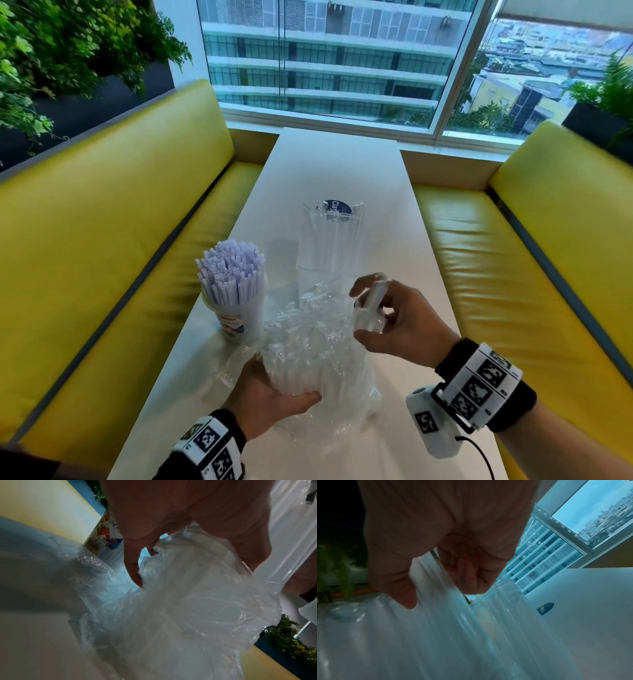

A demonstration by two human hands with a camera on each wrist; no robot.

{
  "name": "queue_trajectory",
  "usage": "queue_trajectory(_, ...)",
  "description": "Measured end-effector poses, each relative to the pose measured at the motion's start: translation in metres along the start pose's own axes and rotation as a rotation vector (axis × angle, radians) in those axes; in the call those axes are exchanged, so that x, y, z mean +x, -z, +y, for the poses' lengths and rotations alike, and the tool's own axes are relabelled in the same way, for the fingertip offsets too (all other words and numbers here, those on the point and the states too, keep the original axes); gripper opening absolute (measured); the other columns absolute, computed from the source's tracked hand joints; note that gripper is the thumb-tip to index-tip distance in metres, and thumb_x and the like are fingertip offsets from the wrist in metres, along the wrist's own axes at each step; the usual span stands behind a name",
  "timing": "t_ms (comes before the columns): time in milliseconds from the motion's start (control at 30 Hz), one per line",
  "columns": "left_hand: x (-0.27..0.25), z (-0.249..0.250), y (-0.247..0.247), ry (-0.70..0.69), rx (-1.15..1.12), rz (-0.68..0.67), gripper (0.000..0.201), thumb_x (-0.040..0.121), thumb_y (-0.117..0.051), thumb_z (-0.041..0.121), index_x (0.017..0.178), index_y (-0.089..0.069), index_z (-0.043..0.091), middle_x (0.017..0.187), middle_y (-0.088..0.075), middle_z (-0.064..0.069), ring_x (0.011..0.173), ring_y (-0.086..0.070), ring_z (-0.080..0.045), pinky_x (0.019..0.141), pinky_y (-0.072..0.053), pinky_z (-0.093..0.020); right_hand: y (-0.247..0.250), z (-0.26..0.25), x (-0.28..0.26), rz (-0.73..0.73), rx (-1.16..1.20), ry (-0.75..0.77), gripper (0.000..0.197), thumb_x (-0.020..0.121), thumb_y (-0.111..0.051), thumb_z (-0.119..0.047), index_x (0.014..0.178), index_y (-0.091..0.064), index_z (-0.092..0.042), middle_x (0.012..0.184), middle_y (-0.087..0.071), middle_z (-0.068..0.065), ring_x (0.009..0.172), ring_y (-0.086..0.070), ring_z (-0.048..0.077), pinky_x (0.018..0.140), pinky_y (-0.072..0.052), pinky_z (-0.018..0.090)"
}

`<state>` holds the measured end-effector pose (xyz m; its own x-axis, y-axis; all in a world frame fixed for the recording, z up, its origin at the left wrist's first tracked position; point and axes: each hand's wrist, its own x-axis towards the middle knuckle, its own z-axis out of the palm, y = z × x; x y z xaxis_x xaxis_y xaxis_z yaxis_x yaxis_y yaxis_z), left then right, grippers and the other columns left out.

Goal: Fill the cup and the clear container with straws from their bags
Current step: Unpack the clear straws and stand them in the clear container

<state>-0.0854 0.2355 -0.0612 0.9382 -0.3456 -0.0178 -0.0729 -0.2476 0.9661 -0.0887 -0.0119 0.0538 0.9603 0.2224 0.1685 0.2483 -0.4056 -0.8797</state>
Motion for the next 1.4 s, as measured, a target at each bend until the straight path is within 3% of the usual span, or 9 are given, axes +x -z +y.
queue_trajectory(267, -0.002, 0.004, 0.0, 0.051, -0.065, 0.0, 0.067, 0.049, -0.097, 0.023, 0.109, -0.067, 0.021, 0.105, -0.075, 0.004, 0.1, -0.071, -0.013, 0.08, -0.059, -0.028, 0.003, -0.001, 0.009, -0.01, 0.018, -0.054, 0.029, 0.068, -0.078, -0.021, 0.09, -0.07, -0.039, 0.096, -0.07, -0.011, 0.087, -0.057, 0.033, 0.065, -0.05, 0.038)
queue_trajectory(433, -0.002, 0.006, -0.001, 0.056, -0.073, -0.003, 0.068, 0.049, -0.097, 0.024, 0.11, -0.066, 0.021, 0.105, -0.075, 0.005, 0.099, -0.071, -0.011, 0.081, -0.058, -0.025, 0.013, -0.013, 0.017, -0.024, -0.128, 0.017, 0.024, 0.072, -0.073, -0.018, 0.094, -0.063, -0.019, 0.093, -0.073, -0.01, 0.085, -0.064, 0.028, 0.068, -0.054, 0.04)
queue_trajectory(700, -0.003, 0.009, -0.001, 0.055, -0.086, 0.006, 0.073, 0.045, -0.094, 0.031, 0.11, -0.066, 0.02, 0.104, -0.075, 0.008, 0.1, -0.07, -0.007, 0.087, -0.056, -0.023, 0.028, -0.046, 0.041, 0.024, -0.077, 0.052, 0.014, 0.069, -0.068, -0.009, 0.081, -0.069, -0.017, 0.085, -0.073, 0.004, 0.085, -0.071, 0.024, 0.084, -0.057, 0.046)
queue_trajectory(867, -0.004, 0.009, -0.001, 0.058, -0.106, 0.003, 0.074, 0.044, -0.095, 0.028, 0.112, -0.066, 0.018, 0.106, -0.075, 0.007, 0.1, -0.07, -0.009, 0.079, -0.055, -0.014, 0.054, -0.088, 0.064, 0.07, -0.085, 0.096, 0.015, 0.071, -0.071, -0.01, 0.082, -0.068, 0.0, 0.081, -0.069, 0.02, 0.067, -0.061, 0.011, 0.053, -0.047, 0.016)
queue_trajectory(967, -0.005, 0.008, 0.0, 0.067, -0.111, 0.006, 0.077, 0.043, -0.096, 0.027, 0.113, -0.065, 0.02, 0.106, -0.075, 0.007, 0.101, -0.07, -0.009, 0.082, -0.056, -0.018, 0.083, -0.12, 0.08, 0.164, -0.125, 0.114, 0.022, 0.071, -0.074, -0.017, 0.087, -0.07, -0.003, 0.078, -0.066, 0.015, 0.059, -0.056, 0.008, 0.041, -0.038, 0.014)
queue_trajectory(1133, -0.004, 0.007, -0.001, 0.083, -0.076, 0.028, 0.078, 0.044, -0.096, 0.034, 0.114, -0.064, 0.023, 0.108, -0.074, 0.007, 0.104, -0.069, -0.01, 0.092, -0.057, -0.036, 0.125, -0.164, 0.109, 0.32, -0.132, 0.251, 0.019, 0.079, -0.067, -0.004, 0.075, -0.067, -0.023, 0.07, -0.073, -0.008, 0.069, -0.066, 0.019, 0.054, -0.049, 0.028)
queue_trajectory(1200, -0.004, 0.006, -0.001, 0.09, -0.054, 0.035, 0.08, 0.044, -0.097, 0.037, 0.115, -0.064, 0.022, 0.11, -0.074, 0.007, 0.105, -0.069, -0.01, 0.095, -0.056, -0.04, 0.131, -0.17, 0.125, 0.378, -0.112, 0.291, 0.018, 0.077, -0.066, -0.006, 0.073, -0.065, -0.023, 0.067, -0.071, -0.009, 0.067, -0.064, 0.023, 0.048, -0.044, 0.024)
queue_trajectory(1300, -0.003, 0.007, -0.002, 0.099, -0.05, 0.039, 0.081, 0.044, -0.097, 0.036, 0.116, -0.063, 0.023, 0.111, -0.073, 0.009, 0.106, -0.068, -0.008, 0.096, -0.055, -0.039, 0.13, -0.152, 0.155, 0.408, -0.063, 0.284, 0.014, 0.076, -0.068, -0.008, 0.072, -0.065, -0.021, 0.066, -0.069, -0.006, 0.068, -0.063, 0.029, 0.043, -0.044, 0.022)
queue_trajectory(1400, -0.003, 0.008, -0.001, 0.107, -0.043, 0.028, 0.084, 0.044, -0.097, 0.039, 0.119, -0.061, 0.024, 0.114, -0.072, 0.01, 0.109, -0.067, -0.008, 0.098, -0.054, -0.039, 0.117, -0.101, 0.183, 0.348, -0.073, 0.142, 0.009, 0.08, -0.071, -0.005, 0.077, -0.068, -0.013, 0.063, -0.069, -0.006, 0.055, -0.059, 0.016, 0.042, -0.045, 0.021)
